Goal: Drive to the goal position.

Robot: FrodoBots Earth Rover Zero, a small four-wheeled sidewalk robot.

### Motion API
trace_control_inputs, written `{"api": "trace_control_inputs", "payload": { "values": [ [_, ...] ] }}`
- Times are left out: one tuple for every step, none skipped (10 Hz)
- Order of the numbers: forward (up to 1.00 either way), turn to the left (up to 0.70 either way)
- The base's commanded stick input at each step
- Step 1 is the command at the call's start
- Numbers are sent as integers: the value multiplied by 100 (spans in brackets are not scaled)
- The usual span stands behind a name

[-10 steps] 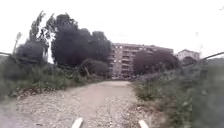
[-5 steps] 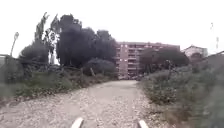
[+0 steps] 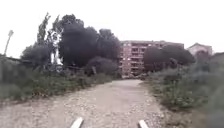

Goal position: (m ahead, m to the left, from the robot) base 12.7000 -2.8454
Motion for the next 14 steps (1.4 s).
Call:
{"api": "trace_control_inputs", "payload": {
  "values": [
    [70, 0],
    [70, 0],
    [70, 0],
    [70, 0],
    [70, 0],
    [70, 0],
    [70, 0],
    [70, 0],
    [70, 0],
    [70, 0],
    [70, 0],
    [70, 0],
    [70, 0],
    [70, 0]
  ]
}}
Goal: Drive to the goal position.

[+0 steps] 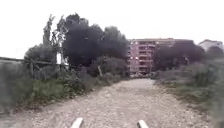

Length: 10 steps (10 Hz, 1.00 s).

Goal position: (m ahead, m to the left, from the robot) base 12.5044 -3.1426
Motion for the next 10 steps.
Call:
{"api": "trace_control_inputs", "payload": {
  "values": [
    [70, 0],
    [70, 0],
    [70, 0],
    [70, 0],
    [70, 0],
    [70, 0],
    [70, 0],
    [70, 0],
    [70, 0],
    [70, -15]
  ]
}}
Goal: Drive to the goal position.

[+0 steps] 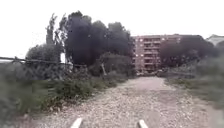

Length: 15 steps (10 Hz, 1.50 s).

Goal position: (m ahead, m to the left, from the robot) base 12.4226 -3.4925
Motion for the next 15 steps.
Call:
{"api": "trace_control_inputs", "payload": {
  "values": [
    [70, -35],
    [70, -27],
    [70, -8],
    [70, 0],
    [70, 0],
    [70, 0],
    [70, 0],
    [70, -6],
    [70, -16],
    [70, -31],
    [70, -21],
    [70, -5],
    [70, 0],
    [70, 0],
    [70, 0]
  ]
}}
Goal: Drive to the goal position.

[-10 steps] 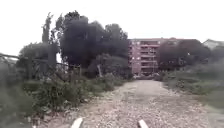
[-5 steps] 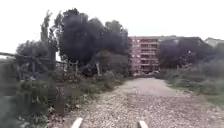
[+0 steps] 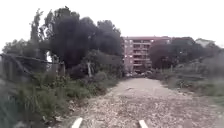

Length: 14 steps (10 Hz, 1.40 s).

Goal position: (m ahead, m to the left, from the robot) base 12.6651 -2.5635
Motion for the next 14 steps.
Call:
{"api": "trace_control_inputs", "payload": {
  "values": [
    [70, 0],
    [70, 0],
    [70, 0],
    [70, -17],
    [70, -34],
    [70, -35],
    [70, -16],
    [70, 0],
    [70, 0],
    [70, 0],
    [70, 0],
    [70, -25],
    [70, -35],
    [70, -14]
  ]
}}
